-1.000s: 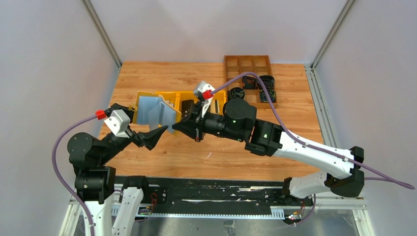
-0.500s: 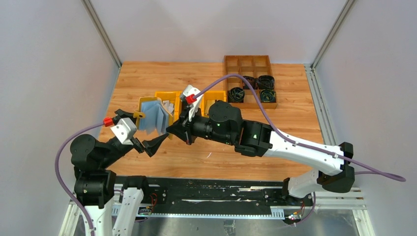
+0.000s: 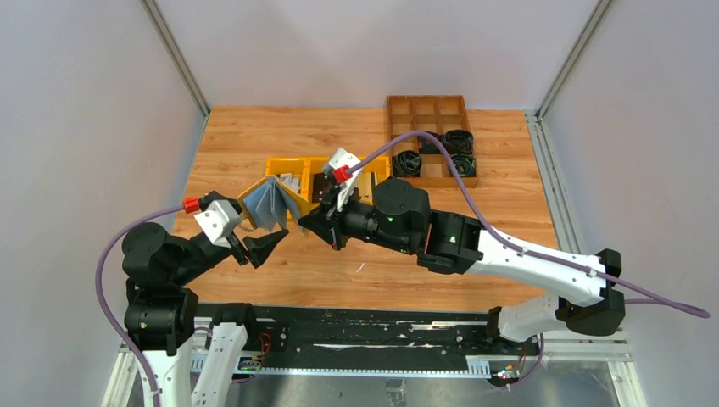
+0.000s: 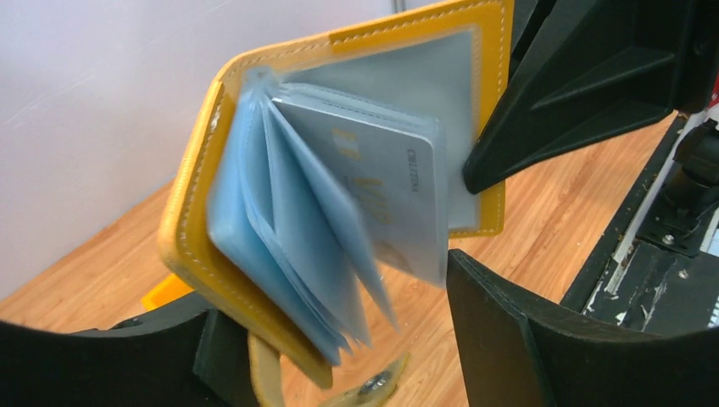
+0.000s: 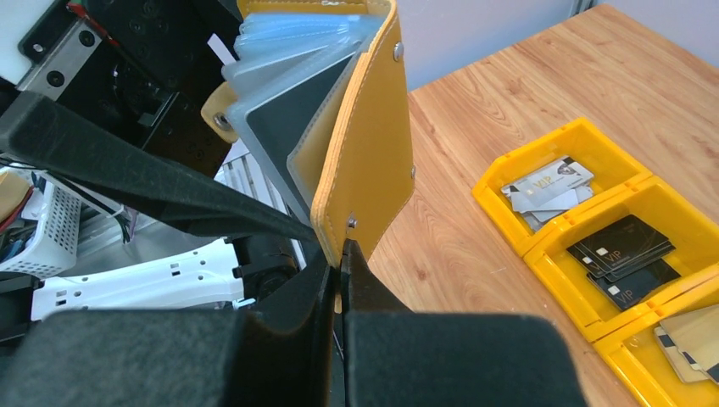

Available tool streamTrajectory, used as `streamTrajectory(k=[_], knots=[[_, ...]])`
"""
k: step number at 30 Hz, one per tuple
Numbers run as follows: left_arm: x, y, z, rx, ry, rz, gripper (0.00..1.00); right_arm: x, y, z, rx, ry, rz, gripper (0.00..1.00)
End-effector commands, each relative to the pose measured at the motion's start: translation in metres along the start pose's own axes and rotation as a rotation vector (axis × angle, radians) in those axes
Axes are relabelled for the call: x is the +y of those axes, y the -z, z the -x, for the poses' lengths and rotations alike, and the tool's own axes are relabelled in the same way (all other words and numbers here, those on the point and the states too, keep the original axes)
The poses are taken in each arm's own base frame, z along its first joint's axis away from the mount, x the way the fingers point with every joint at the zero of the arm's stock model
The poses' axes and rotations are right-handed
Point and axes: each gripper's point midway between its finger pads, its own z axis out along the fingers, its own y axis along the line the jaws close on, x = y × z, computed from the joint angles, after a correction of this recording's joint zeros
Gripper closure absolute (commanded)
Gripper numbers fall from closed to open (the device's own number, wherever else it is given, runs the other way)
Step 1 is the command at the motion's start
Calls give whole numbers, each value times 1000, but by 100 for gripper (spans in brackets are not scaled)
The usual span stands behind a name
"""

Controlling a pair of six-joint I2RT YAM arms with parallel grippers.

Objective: Take the credit cards out of the card holder
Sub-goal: Remove the credit card from the card holder.

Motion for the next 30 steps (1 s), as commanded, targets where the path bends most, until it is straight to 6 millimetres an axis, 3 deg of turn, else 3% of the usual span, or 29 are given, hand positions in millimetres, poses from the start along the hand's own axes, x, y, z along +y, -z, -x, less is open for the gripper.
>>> streamTrajectory(k=[1,11,23,27,30], knots=[[-8,1,9,-5,0,-42,29,-1,17,11,-41,13,-3,100],[-13,2,18,-18,2,-74,54,1,24,10,-58,6,20,100],[-25,7,15,-4,-10,-119,54,-10,31,10,-74,22,-1,100],[-22,6,15,3,-10,-110,84,-16,34,8,-75,27,-11,100],[-21,6,20,-2,9,-108,99,-17,37,7,-83,24,26,100]])
